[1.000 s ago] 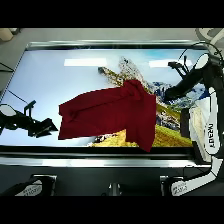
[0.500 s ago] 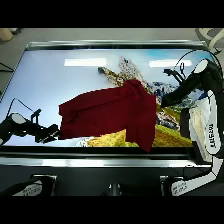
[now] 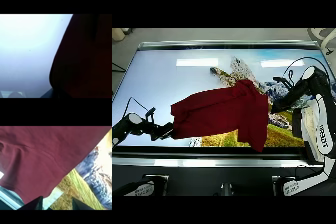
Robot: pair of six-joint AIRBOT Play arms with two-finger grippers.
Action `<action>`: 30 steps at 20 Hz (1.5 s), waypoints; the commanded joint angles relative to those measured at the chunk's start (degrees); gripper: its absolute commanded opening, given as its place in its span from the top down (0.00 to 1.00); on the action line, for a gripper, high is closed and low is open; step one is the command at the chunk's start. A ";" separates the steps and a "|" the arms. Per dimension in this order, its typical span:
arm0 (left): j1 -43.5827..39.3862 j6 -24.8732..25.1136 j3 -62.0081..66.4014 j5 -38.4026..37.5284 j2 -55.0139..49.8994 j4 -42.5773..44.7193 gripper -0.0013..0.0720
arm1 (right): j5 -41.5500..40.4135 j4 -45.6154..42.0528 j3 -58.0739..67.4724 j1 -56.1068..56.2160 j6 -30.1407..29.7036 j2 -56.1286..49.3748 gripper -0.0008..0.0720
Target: Fold the shirts.
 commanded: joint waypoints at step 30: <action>-0.48 -0.35 42.82 30.86 47.67 -1.46 0.95 | -44.92 -11.50 13.11 3.72 -10.86 60.41 0.97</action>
